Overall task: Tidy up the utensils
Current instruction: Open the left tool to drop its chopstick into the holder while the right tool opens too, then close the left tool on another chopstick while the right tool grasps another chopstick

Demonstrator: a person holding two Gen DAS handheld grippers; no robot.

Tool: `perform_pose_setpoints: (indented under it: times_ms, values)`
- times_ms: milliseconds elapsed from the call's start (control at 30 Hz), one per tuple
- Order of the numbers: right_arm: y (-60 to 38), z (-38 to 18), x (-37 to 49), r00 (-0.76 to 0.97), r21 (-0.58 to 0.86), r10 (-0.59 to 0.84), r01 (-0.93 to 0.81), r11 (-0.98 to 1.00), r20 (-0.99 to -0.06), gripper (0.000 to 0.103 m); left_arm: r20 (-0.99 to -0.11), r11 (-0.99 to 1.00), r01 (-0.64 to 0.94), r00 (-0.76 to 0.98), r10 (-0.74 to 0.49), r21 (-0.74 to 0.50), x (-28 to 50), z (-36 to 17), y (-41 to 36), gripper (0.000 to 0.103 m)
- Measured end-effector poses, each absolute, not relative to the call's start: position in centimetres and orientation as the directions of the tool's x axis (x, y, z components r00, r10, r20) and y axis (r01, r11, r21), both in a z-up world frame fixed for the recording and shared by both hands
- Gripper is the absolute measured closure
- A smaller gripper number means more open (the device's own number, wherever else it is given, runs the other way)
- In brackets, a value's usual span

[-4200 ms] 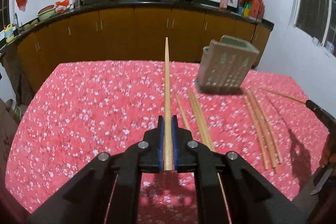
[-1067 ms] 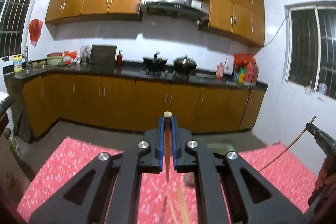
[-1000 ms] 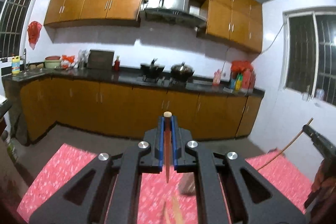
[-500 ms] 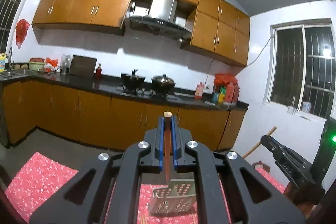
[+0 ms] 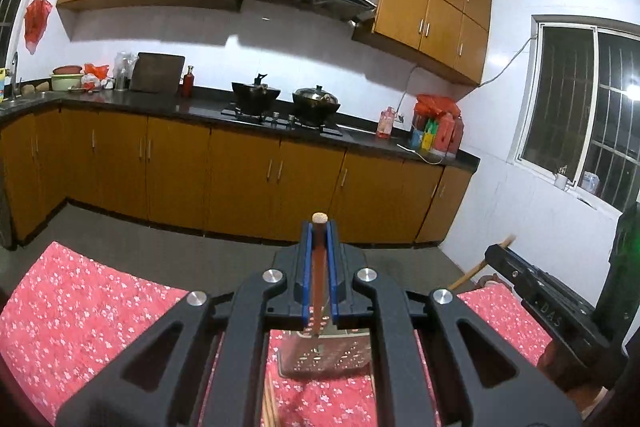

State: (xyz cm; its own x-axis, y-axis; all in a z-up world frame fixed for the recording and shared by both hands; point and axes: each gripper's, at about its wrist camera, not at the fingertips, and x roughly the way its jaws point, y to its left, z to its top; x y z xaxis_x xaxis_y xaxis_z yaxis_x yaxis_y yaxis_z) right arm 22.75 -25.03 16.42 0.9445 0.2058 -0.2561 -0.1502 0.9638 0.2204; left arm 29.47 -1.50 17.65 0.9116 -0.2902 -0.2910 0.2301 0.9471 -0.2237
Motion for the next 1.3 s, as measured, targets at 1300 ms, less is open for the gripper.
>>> perform_pose_setpoints:
  times_ms: [1300]
  values:
    - [-26.2, -4.6, 18.7, 0.628, 0.109, 0.061, 0.037, 0.993, -0.776, 0.095, -0.732, 0.974, 0.057, 0.65, -0.204, -0.221, 21.3, -3.6, 3.5, 0.076]
